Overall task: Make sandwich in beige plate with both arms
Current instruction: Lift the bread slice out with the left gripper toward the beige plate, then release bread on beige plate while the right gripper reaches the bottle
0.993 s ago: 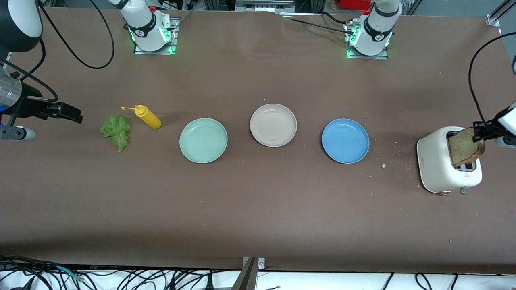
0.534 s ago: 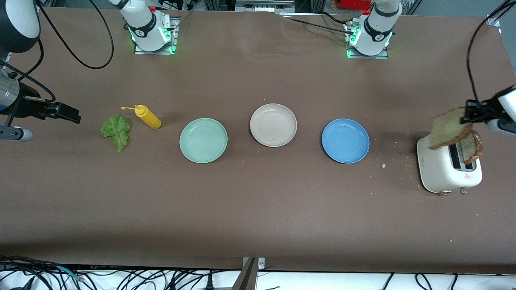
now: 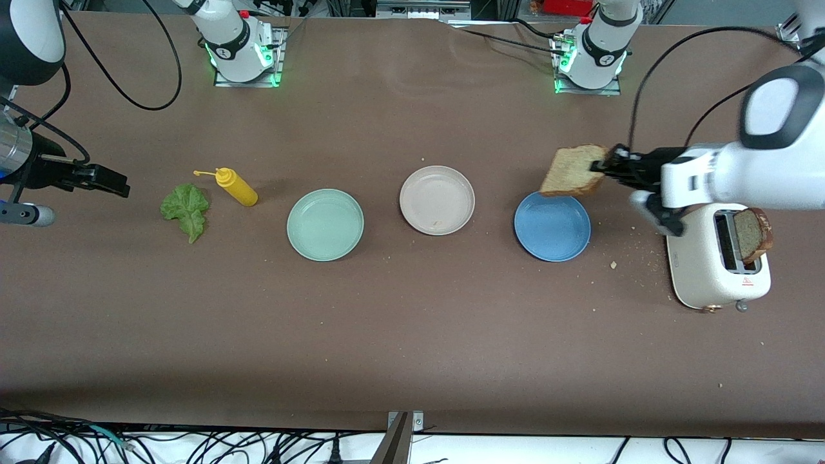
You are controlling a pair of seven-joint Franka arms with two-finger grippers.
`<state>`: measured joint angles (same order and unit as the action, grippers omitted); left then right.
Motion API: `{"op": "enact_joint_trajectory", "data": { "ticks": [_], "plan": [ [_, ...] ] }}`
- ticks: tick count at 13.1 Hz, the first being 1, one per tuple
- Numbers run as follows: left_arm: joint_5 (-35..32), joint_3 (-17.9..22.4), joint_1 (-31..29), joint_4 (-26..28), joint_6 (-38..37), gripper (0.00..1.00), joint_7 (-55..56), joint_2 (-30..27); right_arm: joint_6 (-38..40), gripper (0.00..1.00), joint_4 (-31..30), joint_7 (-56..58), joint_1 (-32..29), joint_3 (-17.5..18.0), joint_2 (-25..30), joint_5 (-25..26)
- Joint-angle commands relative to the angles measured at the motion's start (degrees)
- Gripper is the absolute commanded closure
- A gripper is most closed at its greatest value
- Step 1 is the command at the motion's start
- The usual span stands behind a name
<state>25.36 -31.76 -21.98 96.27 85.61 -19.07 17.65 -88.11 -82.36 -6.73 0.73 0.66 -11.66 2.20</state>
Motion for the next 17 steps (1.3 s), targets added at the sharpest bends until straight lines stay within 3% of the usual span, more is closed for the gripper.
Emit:
{"op": "enact_joint_trajectory", "data": {
  "ticks": [1, 4, 7, 9, 12, 17],
  "plan": [
    [5.91, -0.23, 5.52, -1.36, 2.00, 1.00, 0.88, 6.41, 0.31, 0.00, -0.43, -0.03, -0.29, 0.22, 0.59, 0.87],
    [11.19, -0.23, 12.11, -1.09, 7.44, 1.00, 0.44, 12.83, 0.13, 0.00, -0.43, 0.58, -0.38, -0.31, 0.59, 0.44],
    [12.88, -0.23, 19.14, -0.21, 22.44, 1.00, -1.83, 20.56, 0.13, 0.00, -1.75, 2.77, -0.47, -0.39, 0.50, -0.18],
    [14.80, -0.23, 21.36, -0.12, 28.53, 1.00, -5.34, 24.26, 0.22, 0.00, -2.28, 6.45, -0.47, -0.39, 0.59, -0.27],
    [15.69, -0.05, 21.10, 0.05, 31.09, 1.00, -14.47, 29.27, -0.13, 0.00, -4.03, 11.02, -0.55, -0.83, 0.59, -1.75],
    [15.51, 1.17, 19.96, 0.67, 31.28, 0.99, -19.51, 30.52, -0.83, 0.00, -8.77, 33.05, -0.64, -6.09, 1.90, -11.66]
  ]
}}
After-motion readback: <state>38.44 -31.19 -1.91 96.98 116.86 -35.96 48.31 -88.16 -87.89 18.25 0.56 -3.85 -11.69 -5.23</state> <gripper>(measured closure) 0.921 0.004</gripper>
